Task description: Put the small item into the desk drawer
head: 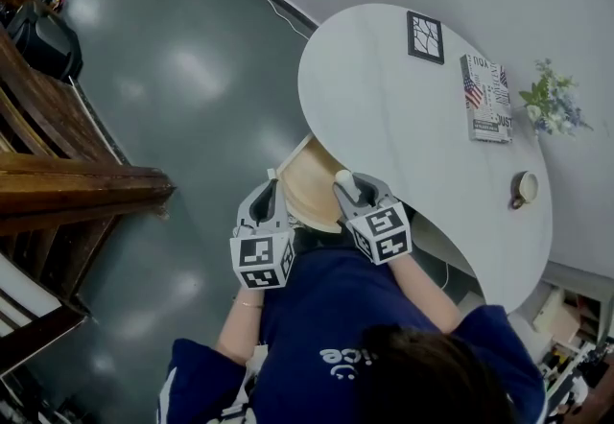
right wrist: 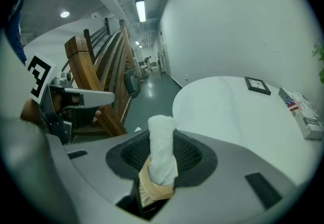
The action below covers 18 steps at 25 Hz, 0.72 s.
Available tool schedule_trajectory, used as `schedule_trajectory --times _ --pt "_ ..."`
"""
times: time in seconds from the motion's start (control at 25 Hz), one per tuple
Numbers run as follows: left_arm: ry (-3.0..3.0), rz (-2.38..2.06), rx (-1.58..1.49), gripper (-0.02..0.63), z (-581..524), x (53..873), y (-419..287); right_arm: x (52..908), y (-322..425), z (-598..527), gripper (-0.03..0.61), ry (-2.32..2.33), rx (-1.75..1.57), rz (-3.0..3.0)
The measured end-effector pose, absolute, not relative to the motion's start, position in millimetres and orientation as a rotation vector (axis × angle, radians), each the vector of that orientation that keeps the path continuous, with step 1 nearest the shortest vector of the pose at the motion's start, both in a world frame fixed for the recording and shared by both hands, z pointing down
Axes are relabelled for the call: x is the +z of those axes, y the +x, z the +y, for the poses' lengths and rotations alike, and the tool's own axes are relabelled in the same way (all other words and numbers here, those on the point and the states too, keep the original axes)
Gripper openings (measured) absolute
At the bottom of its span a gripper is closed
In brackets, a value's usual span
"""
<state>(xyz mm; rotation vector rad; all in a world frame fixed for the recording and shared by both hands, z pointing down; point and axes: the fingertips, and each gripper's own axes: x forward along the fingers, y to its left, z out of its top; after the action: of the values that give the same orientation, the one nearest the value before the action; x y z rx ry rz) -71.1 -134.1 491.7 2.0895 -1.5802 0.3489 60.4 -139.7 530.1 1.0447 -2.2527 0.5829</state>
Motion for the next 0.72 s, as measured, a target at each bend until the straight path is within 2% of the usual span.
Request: schedule_trajectory --times 0.72 --pt "1.874 -1.664 0.297 0.003 -111.7 505.3 -86.1 592.0 19.4 -144.0 0.137 0.801 0.604 -2.209"
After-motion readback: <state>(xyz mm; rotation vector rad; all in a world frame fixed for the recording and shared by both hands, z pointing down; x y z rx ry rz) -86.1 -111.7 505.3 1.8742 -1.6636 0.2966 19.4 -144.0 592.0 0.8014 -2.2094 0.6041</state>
